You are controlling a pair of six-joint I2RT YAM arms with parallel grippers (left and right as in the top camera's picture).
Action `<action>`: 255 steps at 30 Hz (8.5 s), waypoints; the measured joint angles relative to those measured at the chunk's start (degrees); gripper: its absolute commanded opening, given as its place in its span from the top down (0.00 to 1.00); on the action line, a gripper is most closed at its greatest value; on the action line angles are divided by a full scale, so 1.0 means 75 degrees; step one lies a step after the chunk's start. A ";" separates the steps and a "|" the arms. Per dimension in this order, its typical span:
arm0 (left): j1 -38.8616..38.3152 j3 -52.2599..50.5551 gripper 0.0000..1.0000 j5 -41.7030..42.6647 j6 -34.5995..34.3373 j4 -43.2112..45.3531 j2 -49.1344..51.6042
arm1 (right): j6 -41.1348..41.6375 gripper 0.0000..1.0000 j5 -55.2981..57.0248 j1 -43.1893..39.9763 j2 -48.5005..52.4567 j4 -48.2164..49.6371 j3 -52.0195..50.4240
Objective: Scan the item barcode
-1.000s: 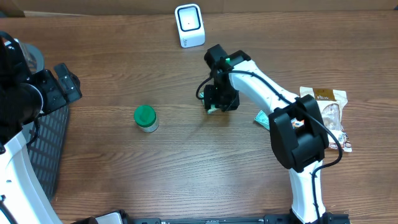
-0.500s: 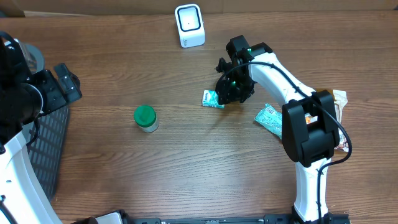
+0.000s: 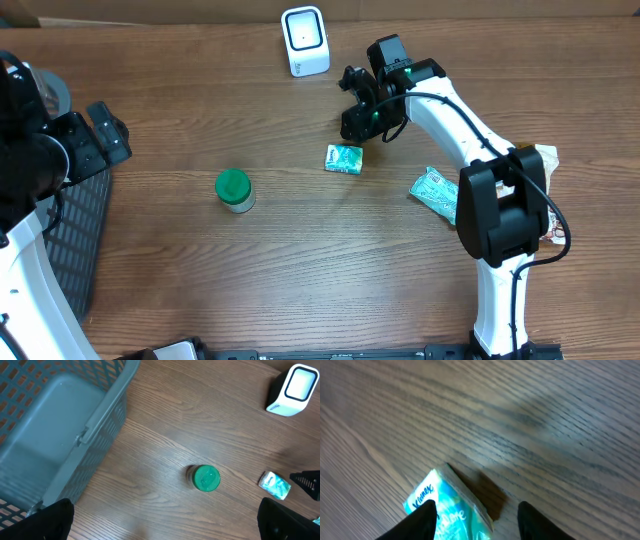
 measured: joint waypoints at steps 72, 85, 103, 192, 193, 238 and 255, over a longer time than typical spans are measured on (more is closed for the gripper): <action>0.0000 0.0000 0.00 0.0000 0.0000 0.0000 0.0000 | 0.3016 0.85 -0.1049 0.0099 0.0064 -0.0417 -0.1373; 0.0000 0.0000 0.00 0.0000 0.0000 -0.0003 0.0000 | 0.3019 0.96 -0.1285 0.0093 0.0050 -0.0425 -0.1396; 0.0000 0.0000 0.00 0.0000 0.0000 -0.0003 0.0000 | 0.2804 0.96 -0.3264 -0.0393 -0.2072 -0.0968 -0.1547; 0.0000 0.0000 0.00 0.0000 0.0000 0.0000 0.0000 | 0.4124 0.96 -0.0944 0.0708 -0.3523 -0.2340 -0.1545; 0.0000 0.0000 0.00 0.0000 0.0000 0.0000 0.0000 | 0.4319 0.96 -0.0411 0.0828 -0.3523 -0.2451 -0.1545; 0.0000 0.0000 0.00 0.0000 0.0000 0.0000 0.0000 | -0.3101 0.96 0.7219 0.1789 0.2014 0.6857 0.1772; 0.0000 0.0000 0.00 0.0000 0.0000 0.0000 0.0000 | -0.3337 0.96 0.7341 0.1801 0.2017 0.6630 0.1772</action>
